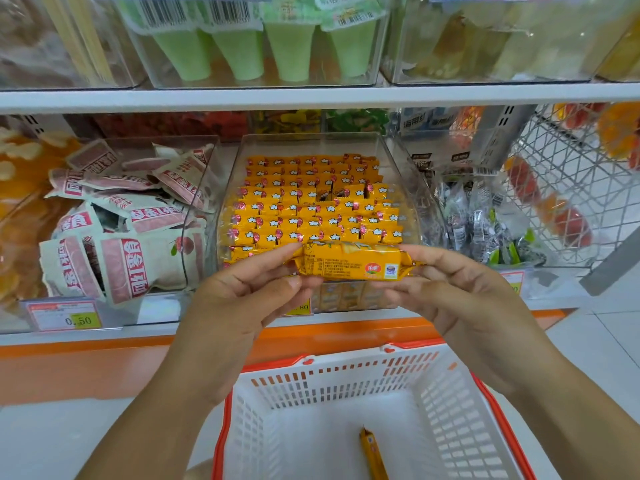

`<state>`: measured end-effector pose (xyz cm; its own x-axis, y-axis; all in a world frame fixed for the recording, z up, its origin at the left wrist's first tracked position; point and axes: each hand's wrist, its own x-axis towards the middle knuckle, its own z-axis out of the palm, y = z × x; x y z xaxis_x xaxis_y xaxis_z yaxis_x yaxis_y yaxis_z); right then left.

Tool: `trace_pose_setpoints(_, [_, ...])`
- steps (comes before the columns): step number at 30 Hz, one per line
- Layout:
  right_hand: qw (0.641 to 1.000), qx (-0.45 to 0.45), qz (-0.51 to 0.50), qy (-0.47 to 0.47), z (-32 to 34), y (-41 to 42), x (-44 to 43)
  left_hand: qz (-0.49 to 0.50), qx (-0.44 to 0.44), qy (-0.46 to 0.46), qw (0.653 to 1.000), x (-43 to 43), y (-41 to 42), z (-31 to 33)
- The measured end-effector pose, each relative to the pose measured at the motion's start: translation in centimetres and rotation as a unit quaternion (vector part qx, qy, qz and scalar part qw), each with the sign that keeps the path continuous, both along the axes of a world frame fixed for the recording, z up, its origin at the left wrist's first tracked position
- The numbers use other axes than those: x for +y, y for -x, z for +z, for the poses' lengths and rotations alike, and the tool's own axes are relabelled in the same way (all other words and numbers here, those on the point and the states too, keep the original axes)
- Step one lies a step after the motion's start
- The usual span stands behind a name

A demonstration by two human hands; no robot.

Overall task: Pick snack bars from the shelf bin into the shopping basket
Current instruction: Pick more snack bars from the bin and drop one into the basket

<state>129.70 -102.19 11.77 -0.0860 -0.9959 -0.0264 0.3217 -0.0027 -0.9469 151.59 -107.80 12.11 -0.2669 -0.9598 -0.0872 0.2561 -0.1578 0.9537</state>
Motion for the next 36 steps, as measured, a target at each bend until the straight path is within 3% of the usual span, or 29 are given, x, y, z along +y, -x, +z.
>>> trace_pose_setpoints(8, [0.994,0.100,-0.035,-0.008,-0.9,0.3,-0.2,0.017,-0.133,0.033,0.990,0.0,0.4,-0.6])
trace_pose_setpoints(15, [0.998,0.036,-0.059,0.006,-1.0,-0.6,-0.2,0.047,-0.105,0.040,0.993,0.4,1.1,-0.6])
trace_pose_setpoints(23, [0.990,0.104,-0.091,0.029,-1.2,-0.8,-0.1,0.083,-0.096,0.063,0.990,0.7,1.4,-0.7])
trace_pose_setpoints(29, [0.995,0.090,-0.041,0.017,-1.6,-0.2,-0.2,0.036,-0.082,0.025,0.996,0.2,0.9,-0.8])
trace_pose_setpoints(36, [0.998,0.013,-0.057,0.007,-1.1,-0.3,-0.4,0.010,-0.081,0.001,0.997,-0.1,0.6,-1.0])
